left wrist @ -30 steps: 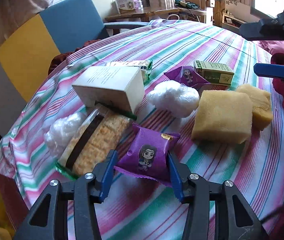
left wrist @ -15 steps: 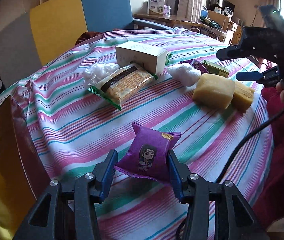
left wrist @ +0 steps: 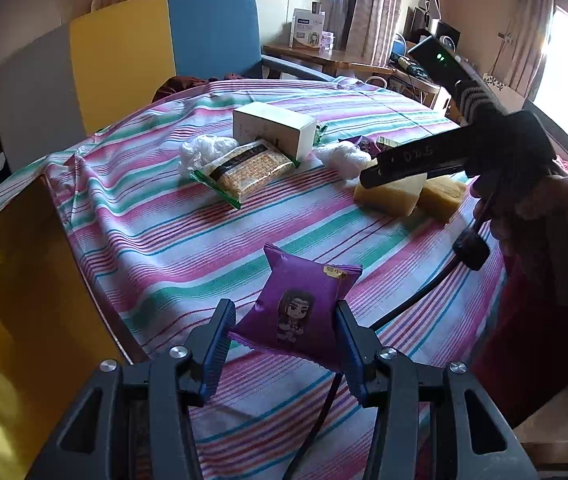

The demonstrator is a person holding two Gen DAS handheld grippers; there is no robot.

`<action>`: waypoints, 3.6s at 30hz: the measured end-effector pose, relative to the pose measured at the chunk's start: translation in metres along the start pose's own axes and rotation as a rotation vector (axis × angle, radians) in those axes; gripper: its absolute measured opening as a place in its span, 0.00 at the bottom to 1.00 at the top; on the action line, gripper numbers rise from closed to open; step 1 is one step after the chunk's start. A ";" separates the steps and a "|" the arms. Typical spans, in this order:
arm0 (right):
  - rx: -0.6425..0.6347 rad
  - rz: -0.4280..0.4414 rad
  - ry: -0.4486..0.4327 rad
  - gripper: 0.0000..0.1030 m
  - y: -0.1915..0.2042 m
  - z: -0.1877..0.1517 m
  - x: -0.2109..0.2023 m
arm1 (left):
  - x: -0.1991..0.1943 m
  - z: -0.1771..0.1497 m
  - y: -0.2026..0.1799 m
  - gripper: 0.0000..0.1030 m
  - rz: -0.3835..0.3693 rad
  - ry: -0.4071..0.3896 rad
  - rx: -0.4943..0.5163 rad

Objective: Organize objects
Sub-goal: 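Lower the purple packet into the gold tray and open the left gripper, then carry the yellow sponge into the gold tray and open the right gripper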

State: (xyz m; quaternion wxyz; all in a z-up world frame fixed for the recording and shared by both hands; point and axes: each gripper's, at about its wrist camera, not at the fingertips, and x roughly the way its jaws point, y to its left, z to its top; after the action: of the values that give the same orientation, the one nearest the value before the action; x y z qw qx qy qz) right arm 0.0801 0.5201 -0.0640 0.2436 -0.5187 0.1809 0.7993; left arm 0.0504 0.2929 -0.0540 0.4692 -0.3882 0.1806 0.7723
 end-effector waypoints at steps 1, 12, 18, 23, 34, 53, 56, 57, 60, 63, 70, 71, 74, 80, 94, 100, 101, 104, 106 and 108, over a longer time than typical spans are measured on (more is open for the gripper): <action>-0.016 -0.023 0.005 0.73 0.002 -0.001 0.001 | -0.005 -0.001 0.000 0.49 0.002 -0.007 0.001; -0.070 -0.064 0.015 0.56 0.008 -0.004 0.004 | -0.076 -0.015 0.052 0.49 0.085 -0.114 -0.157; -0.070 -0.066 0.011 0.56 0.007 -0.004 0.003 | -0.109 -0.043 0.106 0.49 0.203 -0.131 -0.315; -0.073 -0.070 0.009 0.56 0.009 -0.003 0.006 | -0.131 -0.074 0.152 0.49 0.307 -0.125 -0.450; -0.078 -0.068 0.008 0.56 0.010 -0.005 0.006 | -0.139 -0.119 0.205 0.49 0.468 -0.042 -0.608; -0.107 -0.031 0.012 0.56 0.010 -0.005 0.006 | -0.138 -0.133 0.209 0.51 0.543 -0.016 -0.623; -0.122 -0.019 0.014 0.55 0.014 -0.007 0.003 | -0.146 -0.129 0.207 0.51 0.556 -0.049 -0.620; -0.125 -0.003 0.014 0.55 0.015 -0.007 0.001 | -0.148 -0.128 0.205 0.51 0.564 -0.057 -0.617; -0.139 0.021 0.007 0.55 0.022 -0.014 -0.008 | -0.152 -0.125 0.204 0.51 0.578 -0.072 -0.614; -0.145 0.058 -0.009 0.55 0.029 -0.024 -0.023 | -0.155 -0.123 0.202 0.51 0.603 -0.081 -0.610; -0.191 0.176 -0.084 0.55 0.066 -0.032 -0.068 | -0.161 -0.121 0.199 0.56 0.628 -0.106 -0.612; -0.209 0.196 -0.094 0.55 0.076 -0.031 -0.073 | -0.162 -0.122 0.198 0.56 0.629 -0.109 -0.615; -0.281 0.259 -0.121 0.55 0.114 -0.033 -0.091 | -0.163 -0.123 0.198 0.56 0.628 -0.113 -0.623; -0.429 0.417 -0.115 0.55 0.205 -0.037 -0.109 | -0.166 -0.128 0.202 0.56 0.633 -0.120 -0.649; -0.546 0.539 0.181 0.59 0.383 -0.090 -0.032 | -0.199 -0.168 0.239 0.58 0.710 -0.154 -0.788; -0.549 0.628 0.270 0.63 0.395 -0.114 -0.020 | -0.199 -0.180 0.246 0.58 0.704 -0.149 -0.818; -0.545 0.636 0.269 0.64 0.393 -0.115 -0.021 | -0.199 -0.180 0.246 0.58 0.704 -0.149 -0.817; -0.537 0.641 0.231 0.66 0.387 -0.113 -0.027 | -0.199 -0.180 0.245 0.60 0.703 -0.153 -0.814; -0.532 0.648 0.203 0.68 0.382 -0.111 -0.033 | -0.200 -0.179 0.244 0.63 0.705 -0.158 -0.808; -0.531 0.649 0.176 0.69 0.378 -0.108 -0.039 | -0.201 -0.176 0.242 0.64 0.706 -0.164 -0.801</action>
State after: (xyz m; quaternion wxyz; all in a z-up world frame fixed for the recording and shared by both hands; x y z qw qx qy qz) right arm -0.0447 0.1452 -0.0574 -0.1786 -0.5458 0.1429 0.8061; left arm -0.0315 -0.0572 -0.0316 0.0087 -0.3910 -0.0457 0.9192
